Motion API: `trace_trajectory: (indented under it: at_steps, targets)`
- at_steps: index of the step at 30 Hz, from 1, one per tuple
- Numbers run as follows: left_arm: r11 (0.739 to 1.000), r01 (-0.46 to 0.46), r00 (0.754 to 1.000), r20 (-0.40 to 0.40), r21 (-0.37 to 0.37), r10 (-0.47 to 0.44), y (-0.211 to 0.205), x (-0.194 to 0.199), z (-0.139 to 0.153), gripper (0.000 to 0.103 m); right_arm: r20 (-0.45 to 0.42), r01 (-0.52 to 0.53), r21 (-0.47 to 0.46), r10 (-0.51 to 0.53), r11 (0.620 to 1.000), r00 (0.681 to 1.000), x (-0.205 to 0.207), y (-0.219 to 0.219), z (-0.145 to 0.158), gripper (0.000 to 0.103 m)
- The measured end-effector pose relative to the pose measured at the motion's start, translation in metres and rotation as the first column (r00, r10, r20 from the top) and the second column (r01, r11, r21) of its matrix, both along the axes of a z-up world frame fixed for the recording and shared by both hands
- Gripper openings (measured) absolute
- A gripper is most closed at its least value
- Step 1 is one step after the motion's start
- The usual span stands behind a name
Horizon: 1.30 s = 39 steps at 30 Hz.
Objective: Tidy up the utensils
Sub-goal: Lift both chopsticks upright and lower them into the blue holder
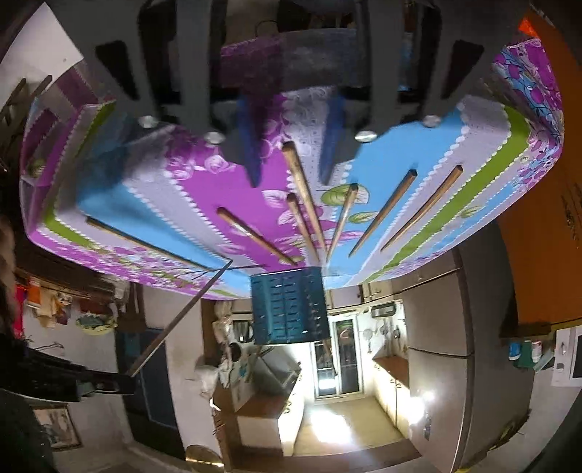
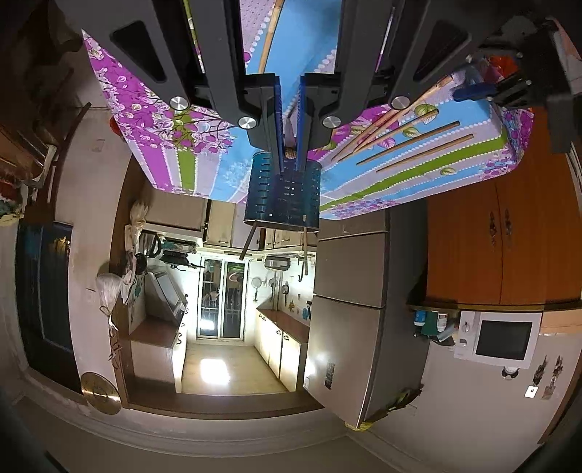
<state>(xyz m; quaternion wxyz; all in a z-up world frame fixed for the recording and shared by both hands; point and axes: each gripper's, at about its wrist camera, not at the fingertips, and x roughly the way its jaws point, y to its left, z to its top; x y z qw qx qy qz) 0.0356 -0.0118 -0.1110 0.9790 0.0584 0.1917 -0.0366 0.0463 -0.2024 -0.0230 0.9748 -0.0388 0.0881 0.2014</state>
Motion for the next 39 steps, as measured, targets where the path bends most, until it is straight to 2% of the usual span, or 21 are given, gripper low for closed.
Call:
trace_trajectory:
  at_steps: [12, 19, 26, 31, 35, 39]
  targets:
    - [1.000, -0.005, 1.000, 0.008, -0.023, 0.005, 0.004, 0.002, -0.005, 0.005, -0.011, 0.003, 0.003, -0.003, 1.000, 1.000, 0.002, 0.002, -0.006, 0.008]
    - [1.000, -0.015, 1.000, 0.021, -0.011, 0.015, 0.007, -0.002, 0.004, 0.005, 0.011, 0.011, -0.002, -0.011, 1.000, 1.000, -0.002, 0.001, -0.004, 0.008]
    - [0.999, -0.031, 0.989, 0.143, 0.034, 0.026, 0.009, -0.015, 0.048, 0.005, 0.054, 0.009, -0.004, -0.008, 1.000, 0.999, -0.010, 0.000, 0.009, 0.008]
    - [0.999, -0.014, 0.977, 0.214, 0.035, 0.006, 0.009, -0.004, 0.085, 0.005, 0.078, 0.003, 0.003, -0.003, 1.000, 0.997, -0.008, -0.005, 0.024, 0.008]
    - [0.999, 0.023, 0.969, 0.244, 0.035, -0.031, 0.010, 0.014, 0.112, 0.005, 0.076, -0.012, 0.001, 0.012, 1.000, 0.997, 0.002, -0.006, 0.036, 0.008]
    - [0.999, 0.052, 0.971, 0.233, 0.008, -0.053, 0.014, 0.041, 0.133, 0.005, 0.061, -0.020, 0.006, 0.019, 1.000, 0.998, 0.018, -0.007, 0.045, 0.008]
